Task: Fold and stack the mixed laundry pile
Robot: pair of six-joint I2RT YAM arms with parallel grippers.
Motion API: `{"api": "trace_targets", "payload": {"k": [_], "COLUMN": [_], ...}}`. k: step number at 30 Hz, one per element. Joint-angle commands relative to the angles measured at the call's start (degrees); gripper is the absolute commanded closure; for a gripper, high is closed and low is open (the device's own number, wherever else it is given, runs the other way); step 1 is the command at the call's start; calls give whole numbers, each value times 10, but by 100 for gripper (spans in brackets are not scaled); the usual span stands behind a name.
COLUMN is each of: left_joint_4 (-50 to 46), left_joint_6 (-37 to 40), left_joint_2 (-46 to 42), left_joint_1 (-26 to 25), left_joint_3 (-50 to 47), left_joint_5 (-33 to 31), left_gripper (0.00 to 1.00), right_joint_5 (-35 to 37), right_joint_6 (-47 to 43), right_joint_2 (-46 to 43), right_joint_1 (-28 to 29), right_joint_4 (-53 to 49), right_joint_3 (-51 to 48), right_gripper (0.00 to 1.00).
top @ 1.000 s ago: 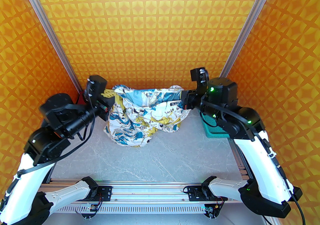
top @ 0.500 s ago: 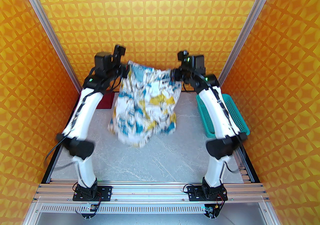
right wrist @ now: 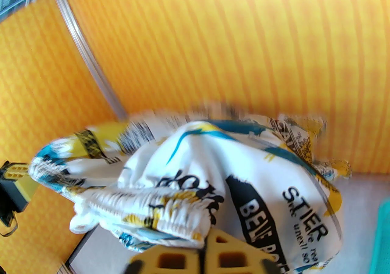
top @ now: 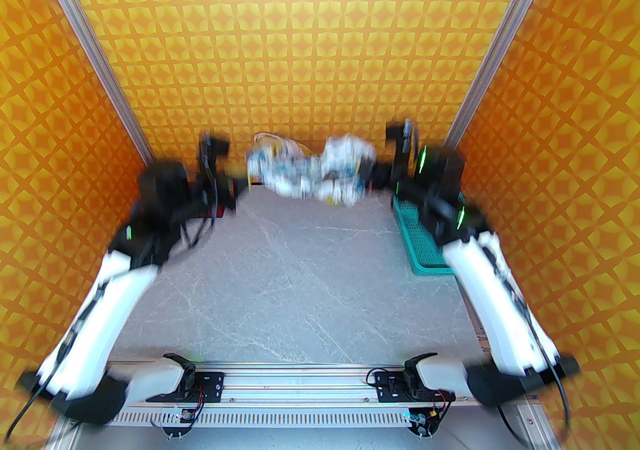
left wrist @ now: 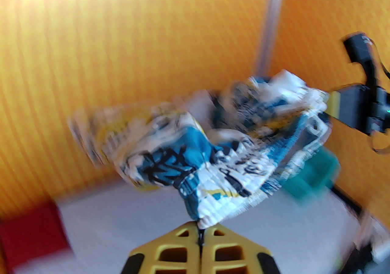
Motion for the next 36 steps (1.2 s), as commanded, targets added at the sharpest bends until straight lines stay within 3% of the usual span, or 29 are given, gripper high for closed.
{"api": "trace_targets", "payload": {"k": [1, 3, 5, 8, 12, 17, 26, 31, 36], "left_joint_4": [-39, -42, -35, -14, -1, 45, 93, 105, 109], "left_joint_6": [-71, -97, -124, -137, -135, -142, -163, -183, -203], "left_joint_2": [-14, -29, -32, -21, 54, 166, 377, 406, 378], "left_joint_1": [-46, -71, -82, -83, -88, -95, -67, -17, 34], "left_joint_3": [-171, -241, -276, -275, -225, -180, -120, -147, -196], "left_joint_5": [-1, -2, -6, -8, -7, -8, -13, -14, -15], "left_gripper": [66, 46, 43, 49, 58, 60, 82, 86, 89], "right_joint_5": [-26, -28, -28, 9, 28, 40, 63, 39, 5], "right_joint_6": [42, 51, 52, 37, 33, 32, 6, 38, 74], "right_joint_2": [-58, -98, -146, -177, -109, 51, 275, 325, 312], "right_joint_1": [1, 4, 3, 4, 4, 3, 3, 3, 26], "right_joint_4": [10, -20, -53, -104, -115, -92, -72, -65, -44], "right_joint_3": [-196, -281, -326, -316, -265, -197, -108, -130, -197], "right_gripper": [58, 39, 29, 24, 27, 34, 52, 55, 57]}}
